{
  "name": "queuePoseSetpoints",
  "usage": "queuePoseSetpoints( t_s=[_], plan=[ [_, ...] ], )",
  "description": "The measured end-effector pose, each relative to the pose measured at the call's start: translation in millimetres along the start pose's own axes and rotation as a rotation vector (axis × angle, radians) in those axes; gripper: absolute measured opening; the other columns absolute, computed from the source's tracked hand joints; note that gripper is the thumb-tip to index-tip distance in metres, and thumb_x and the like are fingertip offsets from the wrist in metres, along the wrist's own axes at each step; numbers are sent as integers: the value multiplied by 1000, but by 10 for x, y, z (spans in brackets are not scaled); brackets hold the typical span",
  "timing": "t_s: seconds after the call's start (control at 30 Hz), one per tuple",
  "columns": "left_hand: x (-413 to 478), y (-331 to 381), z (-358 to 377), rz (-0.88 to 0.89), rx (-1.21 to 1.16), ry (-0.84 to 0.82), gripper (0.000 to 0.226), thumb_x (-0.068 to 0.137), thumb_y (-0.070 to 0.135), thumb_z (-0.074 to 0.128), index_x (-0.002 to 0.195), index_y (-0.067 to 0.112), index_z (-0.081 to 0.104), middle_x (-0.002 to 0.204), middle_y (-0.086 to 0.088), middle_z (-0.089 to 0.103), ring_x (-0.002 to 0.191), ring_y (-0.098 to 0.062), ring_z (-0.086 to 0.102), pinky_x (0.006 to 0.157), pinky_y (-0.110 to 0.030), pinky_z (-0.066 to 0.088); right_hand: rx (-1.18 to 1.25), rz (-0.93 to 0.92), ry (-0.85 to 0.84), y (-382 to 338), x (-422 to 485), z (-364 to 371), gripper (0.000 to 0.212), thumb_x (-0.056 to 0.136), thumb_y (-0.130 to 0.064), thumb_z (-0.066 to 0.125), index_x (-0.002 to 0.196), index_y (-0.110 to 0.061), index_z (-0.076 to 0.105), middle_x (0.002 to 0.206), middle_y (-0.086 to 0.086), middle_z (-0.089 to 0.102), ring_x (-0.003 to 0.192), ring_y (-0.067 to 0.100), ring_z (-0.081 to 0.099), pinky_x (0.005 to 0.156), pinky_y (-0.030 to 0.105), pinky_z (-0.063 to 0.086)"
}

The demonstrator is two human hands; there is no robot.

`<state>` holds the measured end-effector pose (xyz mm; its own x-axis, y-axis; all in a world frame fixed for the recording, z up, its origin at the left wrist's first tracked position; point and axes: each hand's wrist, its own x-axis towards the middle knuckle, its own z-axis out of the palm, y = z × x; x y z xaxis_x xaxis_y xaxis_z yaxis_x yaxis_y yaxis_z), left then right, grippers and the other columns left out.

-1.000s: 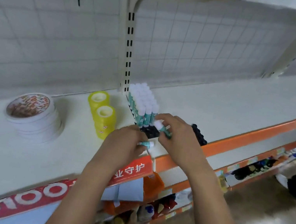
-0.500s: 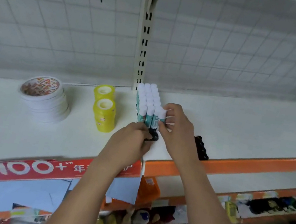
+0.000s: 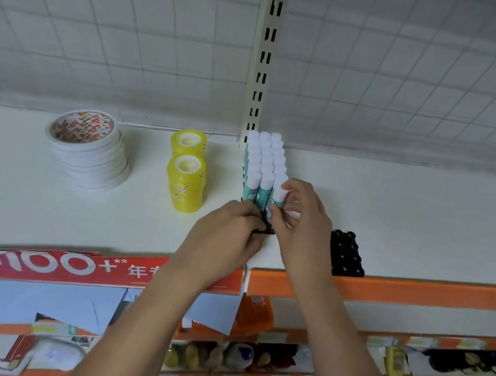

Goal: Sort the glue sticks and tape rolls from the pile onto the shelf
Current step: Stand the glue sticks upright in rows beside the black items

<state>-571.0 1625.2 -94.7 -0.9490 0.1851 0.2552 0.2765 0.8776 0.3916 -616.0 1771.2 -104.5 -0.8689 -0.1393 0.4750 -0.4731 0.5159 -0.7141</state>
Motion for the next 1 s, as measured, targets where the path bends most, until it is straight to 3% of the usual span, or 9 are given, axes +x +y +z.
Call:
queuePoseSetpoints(
  t_s=[0.13, 0.3, 0.5, 0.6, 0.7, 0.8, 0.9, 1.0],
  plan=[
    [4, 7, 0, -5, 14, -2, 28, 96, 33, 52, 116, 25, 68, 120, 10, 58, 112, -15, 51, 87, -33, 46, 3, 17, 5, 3, -14, 19, 37, 90, -11, 65, 115, -33, 49, 99, -6, 58, 89, 1, 58, 75, 2, 42],
    [7, 18, -38, -1, 27, -25, 29, 96, 34, 52, 118, 25, 68, 121, 10, 58, 113, -15, 52, 90, -34, 46, 4, 33, -10, -22, -25, 15, 38, 91, -13, 64, 114, -37, 45, 98, -8, 58, 90, 3, 60, 77, 16, 50],
    [-113, -81, -207, -41, -71, 4, 29, 90, 28, 64, 118, 18, 66, 116, 6, 60, 104, -15, 59, 85, -34, 49, -13, 62, -143, -57, 55, -136, 39, 90, -17, 67, 114, -38, 45, 103, -9, 59, 90, 3, 59, 80, 23, 54],
    [-218, -207, -290, -68, -28, -3, 26, 90, 26, 65, 114, 19, 69, 115, 6, 61, 103, -15, 59, 85, -34, 49, -34, 66, -126, -89, -32, -211, 46, 91, -20, 65, 126, -41, 45, 114, -13, 55, 92, -1, 55, 80, 16, 49],
    [-270, -235, -311, -80, -18, -66, 26, 89, 17, 63, 114, 24, 69, 111, 4, 64, 102, -18, 59, 84, -40, 49, -71, 46, -84, -130, -145, -230, 41, 90, -22, 65, 123, -39, 48, 102, -15, 53, 88, -4, 52, 72, 9, 41],
    [-284, -202, -305, -100, -82, -18, 30, 86, 5, 63, 109, 23, 71, 105, 3, 65, 97, -18, 59, 82, -39, 49, -123, 21, -185, -158, -230, -185, 23, 88, -25, 68, 110, -31, 62, 92, -13, 55, 81, -3, 51, 70, 12, 40],
    [-279, -169, -302, -77, -135, 47, 30, 85, 1, 64, 107, 21, 72, 98, 5, 63, 91, -16, 59, 80, -31, 47, -139, 63, -345, -146, -290, -141, 33, 85, -24, 72, 117, -30, 65, 98, -11, 53, 82, 0, 51, 76, 17, 45],
    [-260, -124, -307, -66, -190, 97, 31, 86, 3, 66, 112, 19, 71, 101, 5, 63, 91, -14, 60, 82, -28, 49, -128, 75, -337, -132, -296, -129, 34, 85, -16, 71, 117, -26, 68, 91, -14, 55, 76, -7, 55, 72, 4, 42]
  ],
)
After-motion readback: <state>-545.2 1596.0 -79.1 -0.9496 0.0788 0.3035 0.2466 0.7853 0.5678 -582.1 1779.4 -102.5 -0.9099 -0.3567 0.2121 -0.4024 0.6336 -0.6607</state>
